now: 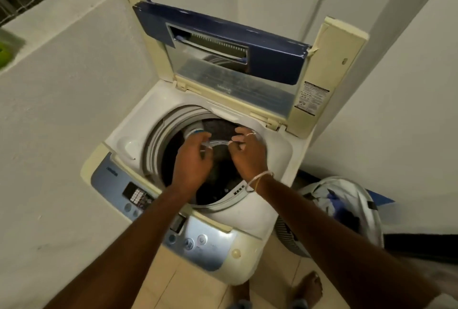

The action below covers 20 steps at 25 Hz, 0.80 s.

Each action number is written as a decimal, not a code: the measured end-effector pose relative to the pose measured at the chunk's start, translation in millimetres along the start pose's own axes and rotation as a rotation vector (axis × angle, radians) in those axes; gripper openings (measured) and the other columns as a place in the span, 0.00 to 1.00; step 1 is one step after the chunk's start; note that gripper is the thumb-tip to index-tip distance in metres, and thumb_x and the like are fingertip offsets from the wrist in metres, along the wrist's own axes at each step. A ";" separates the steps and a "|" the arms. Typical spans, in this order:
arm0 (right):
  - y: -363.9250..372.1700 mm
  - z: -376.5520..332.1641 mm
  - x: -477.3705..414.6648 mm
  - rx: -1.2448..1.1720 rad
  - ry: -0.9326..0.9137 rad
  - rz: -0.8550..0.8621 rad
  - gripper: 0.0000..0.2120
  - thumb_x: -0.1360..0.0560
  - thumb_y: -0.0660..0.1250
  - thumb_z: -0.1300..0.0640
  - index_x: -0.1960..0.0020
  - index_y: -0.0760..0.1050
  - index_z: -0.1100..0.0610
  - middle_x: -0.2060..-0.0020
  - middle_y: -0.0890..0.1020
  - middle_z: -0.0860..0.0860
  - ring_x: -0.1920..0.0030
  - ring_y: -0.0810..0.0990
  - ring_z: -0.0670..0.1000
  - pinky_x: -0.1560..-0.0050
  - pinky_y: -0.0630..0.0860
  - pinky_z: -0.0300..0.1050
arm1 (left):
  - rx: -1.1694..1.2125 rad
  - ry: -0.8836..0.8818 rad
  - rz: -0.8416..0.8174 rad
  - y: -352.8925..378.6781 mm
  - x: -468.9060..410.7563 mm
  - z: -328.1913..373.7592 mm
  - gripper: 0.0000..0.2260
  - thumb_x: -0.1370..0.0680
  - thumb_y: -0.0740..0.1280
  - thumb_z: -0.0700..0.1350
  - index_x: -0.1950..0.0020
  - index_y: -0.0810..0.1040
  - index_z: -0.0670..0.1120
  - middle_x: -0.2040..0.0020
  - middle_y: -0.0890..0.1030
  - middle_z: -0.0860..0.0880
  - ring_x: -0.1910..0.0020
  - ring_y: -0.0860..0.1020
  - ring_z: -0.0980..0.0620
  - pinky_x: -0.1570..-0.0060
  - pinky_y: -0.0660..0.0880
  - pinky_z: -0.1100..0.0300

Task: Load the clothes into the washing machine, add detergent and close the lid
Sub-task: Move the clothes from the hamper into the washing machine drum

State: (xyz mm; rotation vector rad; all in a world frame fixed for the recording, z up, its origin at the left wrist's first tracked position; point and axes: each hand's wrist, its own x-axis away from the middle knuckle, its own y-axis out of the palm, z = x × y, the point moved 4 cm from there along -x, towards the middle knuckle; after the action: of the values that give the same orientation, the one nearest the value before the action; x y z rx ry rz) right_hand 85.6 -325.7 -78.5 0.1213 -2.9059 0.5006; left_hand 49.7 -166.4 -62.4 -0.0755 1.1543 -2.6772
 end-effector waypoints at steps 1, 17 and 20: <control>-21.4 -0.1 8.4 0.019 -0.078 0.093 0.15 0.23 0.66 0.59 0.37 0.75 0.54 0.49 0.81 0.45 0.51 0.79 0.41 0.44 0.75 0.36 | 0.050 0.070 0.050 11.9 6.4 24.1 0.13 0.21 0.66 0.41 0.36 0.77 0.46 0.44 0.81 0.49 0.48 0.81 0.51 0.46 0.79 0.53; -271.0 320.6 60.6 0.135 0.393 0.364 0.12 0.22 0.67 0.55 0.40 0.74 0.56 0.50 0.82 0.53 0.49 0.81 0.52 0.47 0.76 0.44 | -0.100 0.456 -0.729 413.4 76.3 155.7 0.10 0.18 0.62 0.40 0.37 0.76 0.42 0.44 0.79 0.43 0.46 0.79 0.47 0.44 0.76 0.54; -269.9 409.8 53.3 0.186 0.499 0.195 0.22 0.24 0.69 0.50 0.33 0.72 0.57 0.39 0.79 0.55 0.37 0.77 0.55 0.35 0.73 0.51 | -0.209 0.470 -0.829 479.4 87.6 128.2 0.14 0.20 0.64 0.39 0.36 0.75 0.38 0.40 0.78 0.37 0.42 0.79 0.38 0.44 0.77 0.50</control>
State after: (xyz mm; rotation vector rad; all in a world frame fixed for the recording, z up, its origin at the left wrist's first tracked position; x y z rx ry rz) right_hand -6.9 -720.7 -359.6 -0.2317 -2.3904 0.7150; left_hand 70.4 -596.4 -324.4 0.0642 1.8803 -3.3801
